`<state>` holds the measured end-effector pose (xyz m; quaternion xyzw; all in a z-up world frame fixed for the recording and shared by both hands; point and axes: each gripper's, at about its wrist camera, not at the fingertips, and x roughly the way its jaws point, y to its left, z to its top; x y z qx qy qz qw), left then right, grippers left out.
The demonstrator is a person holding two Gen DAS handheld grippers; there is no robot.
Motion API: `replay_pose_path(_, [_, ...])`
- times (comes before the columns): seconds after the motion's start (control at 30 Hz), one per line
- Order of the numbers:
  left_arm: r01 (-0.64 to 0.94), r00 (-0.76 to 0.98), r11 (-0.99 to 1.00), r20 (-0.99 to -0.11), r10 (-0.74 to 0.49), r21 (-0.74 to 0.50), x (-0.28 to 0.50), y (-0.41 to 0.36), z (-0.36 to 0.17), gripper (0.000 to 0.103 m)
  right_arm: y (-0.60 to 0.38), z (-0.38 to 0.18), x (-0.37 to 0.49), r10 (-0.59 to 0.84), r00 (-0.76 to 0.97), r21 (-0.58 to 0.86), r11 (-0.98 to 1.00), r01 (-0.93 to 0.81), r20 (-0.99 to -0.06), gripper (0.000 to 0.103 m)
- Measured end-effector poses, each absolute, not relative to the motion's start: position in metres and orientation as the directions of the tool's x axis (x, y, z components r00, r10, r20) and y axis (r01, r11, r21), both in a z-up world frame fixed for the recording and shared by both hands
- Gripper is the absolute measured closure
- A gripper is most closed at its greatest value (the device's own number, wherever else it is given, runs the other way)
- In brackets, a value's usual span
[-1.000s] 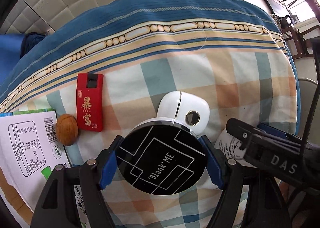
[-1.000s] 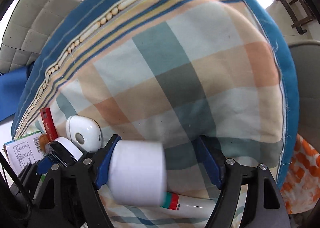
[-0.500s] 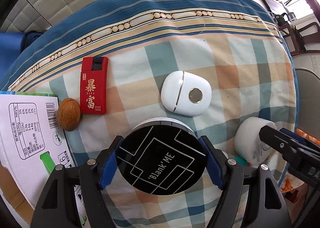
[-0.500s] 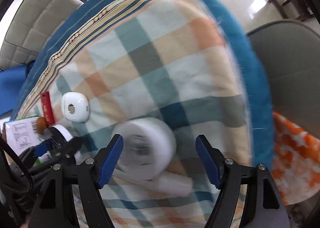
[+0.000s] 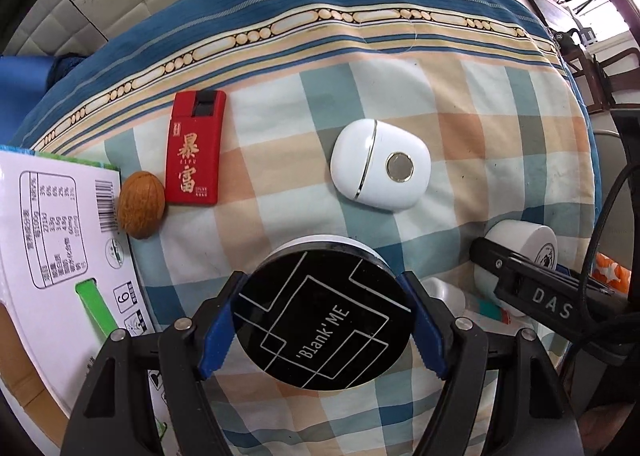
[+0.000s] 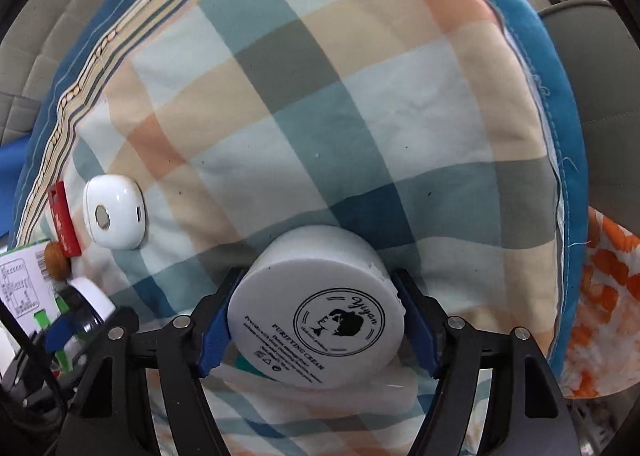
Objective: Organize rigid objects
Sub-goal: 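Grasp the white cream jar with the right tool while the left tool grasps the black tin, then carry the cream jar and black tin into the cardboard box with both tools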
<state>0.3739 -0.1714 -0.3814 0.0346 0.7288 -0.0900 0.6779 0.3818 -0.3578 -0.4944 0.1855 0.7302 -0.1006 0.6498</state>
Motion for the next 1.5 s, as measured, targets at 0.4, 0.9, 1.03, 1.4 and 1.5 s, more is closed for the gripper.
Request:
replay_pose_path(0.4, [0.179, -0.036, 0.979, -0.996, -0.087, -0.093, 0.372, -0.168, -0.363, 0.029, -0.343, -0.478, 0.374, 0.095, -0.087, 0.059, 0.935, 0.35, -0.992, 0.033])
replay_pose_path(0.9, [0.187, 0.112, 0.971, -0.979, -0.17, -0.148, 0.357, -0.111, -0.267, 0.029, -0.297, -0.366, 0.356, 0.172, 0.01, 0.169, 0.957, 0.236, -0.985, 0.033])
replay_pose_path(1.03, [0.192, 0.174, 0.97, -0.968, -0.181, -0.147, 0.346, -0.072, -0.232, 0.029, -0.286, -0.319, 0.343, 0.201, 0.051, 0.207, 0.958, 0.196, -0.978, 0.033])
replay_pose_path(1.4, [0.068, 0.25, 0.995, -0.964, -0.089, -0.075, 0.306, 0.094, -0.204, 0.029, -0.144, -0.261, 0.336, 0.259, 0.077, 0.26, 0.966, 0.006, -0.963, 0.033])
replay_pose_path(1.5, [0.005, 0.21, 0.998, -0.976, -0.064, -0.064, 0.304, 0.135, -0.231, 0.029, -0.093, -0.277, 0.339, 0.268, 0.046, 0.267, 0.963, -0.03, -0.962, 0.033])
